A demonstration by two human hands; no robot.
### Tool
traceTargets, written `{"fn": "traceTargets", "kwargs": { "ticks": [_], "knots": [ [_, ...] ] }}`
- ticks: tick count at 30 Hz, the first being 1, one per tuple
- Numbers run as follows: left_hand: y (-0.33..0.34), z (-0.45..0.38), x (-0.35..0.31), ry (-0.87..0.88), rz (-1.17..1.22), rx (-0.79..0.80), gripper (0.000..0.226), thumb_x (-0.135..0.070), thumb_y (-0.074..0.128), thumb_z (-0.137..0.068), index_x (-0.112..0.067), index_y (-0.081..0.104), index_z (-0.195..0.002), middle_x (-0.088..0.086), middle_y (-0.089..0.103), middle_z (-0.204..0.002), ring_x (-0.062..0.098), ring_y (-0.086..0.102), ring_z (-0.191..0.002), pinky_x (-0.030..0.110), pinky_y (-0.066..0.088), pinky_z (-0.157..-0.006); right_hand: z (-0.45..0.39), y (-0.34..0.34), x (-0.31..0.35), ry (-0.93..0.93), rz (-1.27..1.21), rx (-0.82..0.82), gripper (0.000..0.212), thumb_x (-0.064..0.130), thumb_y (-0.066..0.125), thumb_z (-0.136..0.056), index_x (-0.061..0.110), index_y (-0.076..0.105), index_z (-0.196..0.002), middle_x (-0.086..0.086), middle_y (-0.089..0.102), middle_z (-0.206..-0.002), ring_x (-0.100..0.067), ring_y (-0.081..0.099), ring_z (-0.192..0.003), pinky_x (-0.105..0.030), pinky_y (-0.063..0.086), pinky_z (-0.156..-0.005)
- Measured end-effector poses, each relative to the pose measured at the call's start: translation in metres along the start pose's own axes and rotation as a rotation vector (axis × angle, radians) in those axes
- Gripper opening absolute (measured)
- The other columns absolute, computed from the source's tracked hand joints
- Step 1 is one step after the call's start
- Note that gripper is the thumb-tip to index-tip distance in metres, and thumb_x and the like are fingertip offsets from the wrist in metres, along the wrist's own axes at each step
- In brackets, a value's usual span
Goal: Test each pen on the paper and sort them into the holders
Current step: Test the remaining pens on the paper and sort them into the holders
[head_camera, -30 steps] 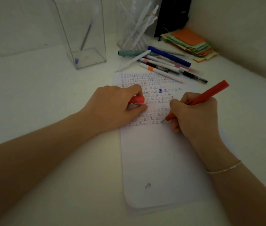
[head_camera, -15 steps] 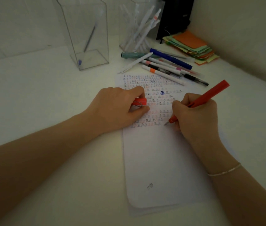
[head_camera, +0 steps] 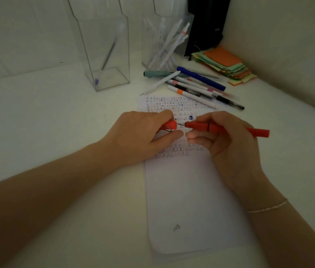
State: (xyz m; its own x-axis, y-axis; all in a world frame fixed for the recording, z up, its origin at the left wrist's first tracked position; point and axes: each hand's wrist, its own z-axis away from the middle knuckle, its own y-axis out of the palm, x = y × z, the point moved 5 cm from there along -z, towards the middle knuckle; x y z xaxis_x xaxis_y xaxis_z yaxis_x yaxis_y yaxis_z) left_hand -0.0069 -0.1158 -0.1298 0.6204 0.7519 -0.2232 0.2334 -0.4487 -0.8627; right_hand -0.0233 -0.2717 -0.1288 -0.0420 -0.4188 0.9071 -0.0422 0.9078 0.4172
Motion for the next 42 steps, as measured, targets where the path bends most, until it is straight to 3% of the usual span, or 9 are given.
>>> {"fn": "traceTargets", "kwargs": {
  "ticks": [6, 9, 12, 18, 23, 29, 33, 37, 42],
  "knots": [
    [0.000, 0.000, -0.001, 0.026, 0.028, 0.009, 0.036, -0.055, 0.033, -0.090, -0.025, 0.053, -0.090, -0.017, 0.037, -0.056, -0.001, 0.039, -0.049, 0.019, 0.034, -0.048, 0.000, 0.000, -0.002, -0.041, 0.244, 0.061, 0.007, 0.010, 0.062, -0.080, 0.004, 0.059, -0.079, -0.012, 0.070, -0.072, -0.020, 0.065, -0.054, -0.027, 0.054, -0.055],
    [-0.001, 0.001, -0.004, 0.090, 0.077, 0.014, 0.023, -0.045, 0.041, -0.090, -0.025, 0.053, -0.093, -0.019, 0.041, -0.066, -0.001, 0.036, -0.052, 0.017, 0.033, -0.050, 0.001, 0.006, -0.005, -0.005, 0.298, 0.148, 0.025, 0.028, 0.069, -0.068, 0.007, 0.070, -0.082, -0.013, 0.072, -0.078, -0.022, 0.070, -0.068, -0.029, 0.056, -0.066],
    [-0.003, 0.002, -0.004, 0.101, 0.105, 0.011, 0.014, -0.038, 0.043, -0.090, -0.025, 0.049, -0.089, -0.018, 0.041, -0.069, 0.002, 0.036, -0.055, 0.017, 0.033, -0.051, 0.001, 0.008, -0.008, 0.153, 0.031, 0.153, 0.041, 0.038, 0.053, -0.080, 0.003, 0.075, -0.079, -0.016, 0.072, -0.080, -0.026, 0.070, -0.070, -0.030, 0.057, -0.066],
    [-0.005, 0.001, -0.003, 0.060, 0.064, -0.005, 0.026, -0.046, 0.042, -0.090, -0.025, 0.057, -0.090, -0.013, 0.049, -0.065, 0.006, 0.044, -0.053, 0.022, 0.039, -0.049, 0.004, 0.004, -0.001, -0.132, 0.653, -0.044, 0.029, 0.014, 0.039, -0.099, 0.009, 0.056, -0.075, 0.002, 0.047, -0.047, -0.008, 0.038, -0.040, -0.017, 0.033, -0.040],
    [-0.007, 0.002, -0.003, 0.065, 0.096, -0.039, 0.029, -0.048, 0.046, -0.088, -0.023, 0.060, -0.082, -0.010, 0.055, -0.063, 0.008, 0.047, -0.052, 0.027, 0.042, -0.049, 0.004, 0.013, -0.004, -0.138, 0.660, 0.011, 0.027, 0.012, 0.043, -0.098, 0.006, 0.050, -0.072, 0.007, 0.037, -0.046, -0.004, 0.031, -0.040, -0.012, 0.028, -0.040],
    [-0.012, -0.002, -0.014, 0.102, 0.053, -0.065, 0.024, -0.044, 0.047, -0.089, -0.023, 0.053, -0.080, -0.012, 0.050, -0.066, 0.006, 0.044, -0.054, 0.020, 0.034, -0.047, 0.008, 0.015, 0.003, -0.156, 0.614, 0.049, 0.017, 0.020, 0.061, -0.090, 0.006, 0.064, -0.080, 0.007, 0.050, -0.042, -0.008, 0.039, -0.038, -0.017, 0.034, -0.042],
    [-0.012, -0.021, -0.040, 0.075, 0.002, -0.071, 0.032, -0.045, 0.038, -0.092, -0.019, 0.056, -0.087, -0.015, 0.044, -0.068, 0.004, 0.039, -0.052, 0.015, 0.029, -0.048, 0.011, -0.001, 0.037, -0.164, 0.483, -0.035, 0.009, 0.015, 0.066, -0.086, 0.009, 0.069, -0.080, -0.005, 0.064, -0.054, -0.017, 0.060, -0.047, -0.025, 0.055, -0.053],
    [0.002, -0.052, -0.105, 0.104, 0.074, -0.015, 0.028, -0.045, 0.040, -0.093, -0.021, 0.053, -0.100, -0.018, 0.041, -0.067, 0.001, 0.044, -0.055, 0.012, 0.029, -0.051, 0.041, -0.051, 0.089, -0.250, 0.521, -0.197, 0.013, 0.018, 0.068, -0.084, 0.010, 0.070, -0.074, -0.004, 0.065, -0.053, -0.019, 0.063, -0.050, -0.031, 0.058, -0.062],
    [0.062, -0.080, -0.205, 0.197, 0.258, 0.139, 0.035, -0.035, 0.049, -0.094, -0.021, 0.044, -0.125, -0.004, 0.055, -0.106, 0.009, 0.056, -0.090, 0.027, 0.049, -0.075, 0.136, -0.162, 0.147, -0.524, 0.645, -0.765, 0.024, 0.025, 0.065, -0.087, 0.012, 0.064, -0.067, -0.007, 0.061, -0.050, -0.011, 0.055, -0.044, -0.015, 0.047, -0.054]
  ]
}}
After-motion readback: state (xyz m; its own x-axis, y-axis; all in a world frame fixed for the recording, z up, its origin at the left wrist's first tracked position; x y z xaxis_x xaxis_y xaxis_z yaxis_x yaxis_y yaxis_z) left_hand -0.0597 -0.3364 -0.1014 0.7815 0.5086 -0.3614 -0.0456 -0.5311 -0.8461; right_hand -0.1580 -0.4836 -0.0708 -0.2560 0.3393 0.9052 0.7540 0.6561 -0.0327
